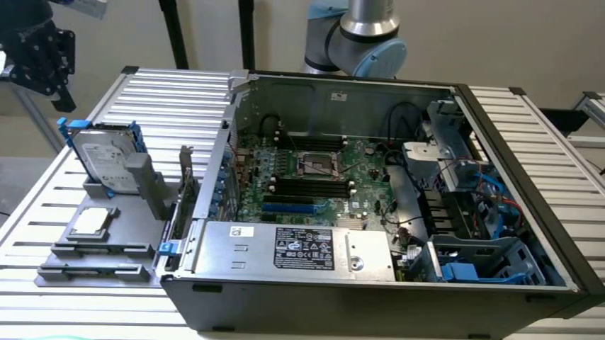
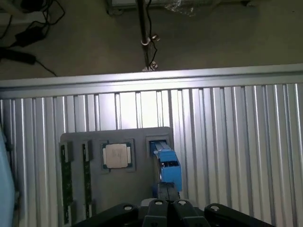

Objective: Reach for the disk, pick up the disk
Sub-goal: 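Pick up the disk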

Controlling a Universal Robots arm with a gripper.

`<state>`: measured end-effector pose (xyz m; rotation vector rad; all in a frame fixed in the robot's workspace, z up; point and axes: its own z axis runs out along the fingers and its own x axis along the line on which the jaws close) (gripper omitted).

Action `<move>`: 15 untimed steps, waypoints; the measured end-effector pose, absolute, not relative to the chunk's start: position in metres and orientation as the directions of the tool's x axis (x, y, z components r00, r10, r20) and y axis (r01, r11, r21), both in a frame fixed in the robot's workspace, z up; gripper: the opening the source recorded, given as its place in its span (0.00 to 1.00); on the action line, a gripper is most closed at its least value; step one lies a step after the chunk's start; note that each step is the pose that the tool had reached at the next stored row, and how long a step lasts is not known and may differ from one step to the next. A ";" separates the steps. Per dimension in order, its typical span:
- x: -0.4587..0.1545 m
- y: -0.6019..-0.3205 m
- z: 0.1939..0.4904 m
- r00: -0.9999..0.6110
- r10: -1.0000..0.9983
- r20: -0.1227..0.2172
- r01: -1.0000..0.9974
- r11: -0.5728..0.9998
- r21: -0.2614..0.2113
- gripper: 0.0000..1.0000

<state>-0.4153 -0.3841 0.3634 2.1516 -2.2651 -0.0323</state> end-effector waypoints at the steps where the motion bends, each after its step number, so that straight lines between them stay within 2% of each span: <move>1: -0.415 -0.384 0.363 -0.047 -0.999 -0.002 -0.999 0.047 0.027 0.11; 15: -0.414 -0.374 0.361 0.023 -1.000 -0.002 -0.999 -0.023 0.026 0.11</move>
